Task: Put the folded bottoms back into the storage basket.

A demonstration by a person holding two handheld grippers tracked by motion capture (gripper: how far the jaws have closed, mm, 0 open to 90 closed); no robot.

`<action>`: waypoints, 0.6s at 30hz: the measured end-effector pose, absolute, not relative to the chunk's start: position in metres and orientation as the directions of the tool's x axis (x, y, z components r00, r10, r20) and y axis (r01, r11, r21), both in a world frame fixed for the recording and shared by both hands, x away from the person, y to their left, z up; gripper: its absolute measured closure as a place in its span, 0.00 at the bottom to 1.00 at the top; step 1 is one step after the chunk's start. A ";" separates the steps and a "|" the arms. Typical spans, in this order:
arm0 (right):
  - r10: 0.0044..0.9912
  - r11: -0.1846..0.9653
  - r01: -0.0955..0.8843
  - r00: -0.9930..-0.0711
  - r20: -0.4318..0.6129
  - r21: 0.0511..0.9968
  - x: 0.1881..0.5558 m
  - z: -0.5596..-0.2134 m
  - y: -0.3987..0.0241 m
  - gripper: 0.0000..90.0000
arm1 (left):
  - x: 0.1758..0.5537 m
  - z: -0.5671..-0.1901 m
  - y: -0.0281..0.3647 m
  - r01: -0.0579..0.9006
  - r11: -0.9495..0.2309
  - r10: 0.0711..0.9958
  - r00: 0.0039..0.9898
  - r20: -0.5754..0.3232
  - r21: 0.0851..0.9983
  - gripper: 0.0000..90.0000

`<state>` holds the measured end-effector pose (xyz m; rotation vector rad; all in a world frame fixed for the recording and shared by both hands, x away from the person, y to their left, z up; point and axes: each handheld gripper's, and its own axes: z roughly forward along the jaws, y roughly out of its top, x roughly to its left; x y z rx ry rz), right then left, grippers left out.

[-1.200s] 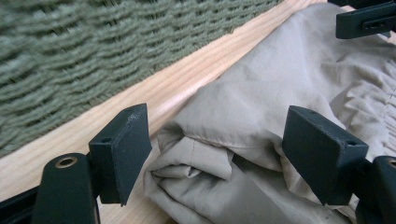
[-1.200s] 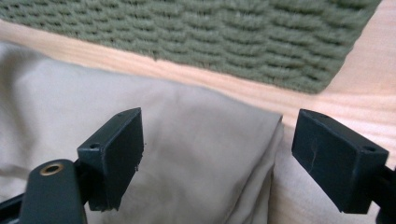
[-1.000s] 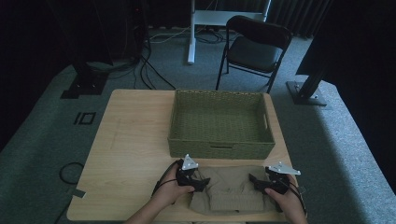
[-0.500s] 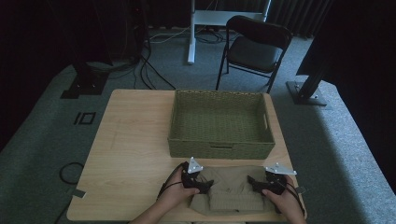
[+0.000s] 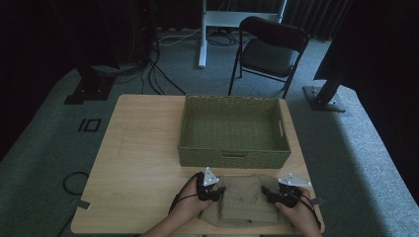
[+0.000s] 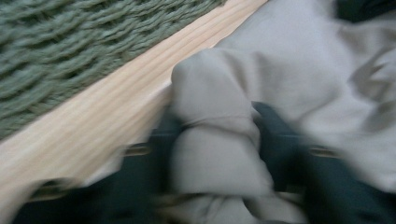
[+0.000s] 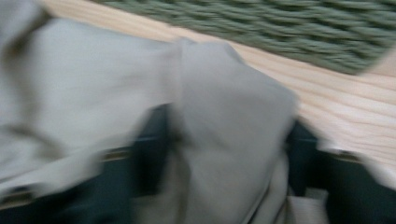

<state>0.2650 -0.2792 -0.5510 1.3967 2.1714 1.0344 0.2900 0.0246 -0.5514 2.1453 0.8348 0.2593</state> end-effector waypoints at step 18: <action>0.875 0.222 0.612 -0.469 0.122 0.759 0.266 -0.507 -0.269 0.87 | 0.297 -0.511 0.036 0.507 -0.388 0.640 0.750 -0.171 0.770 0.88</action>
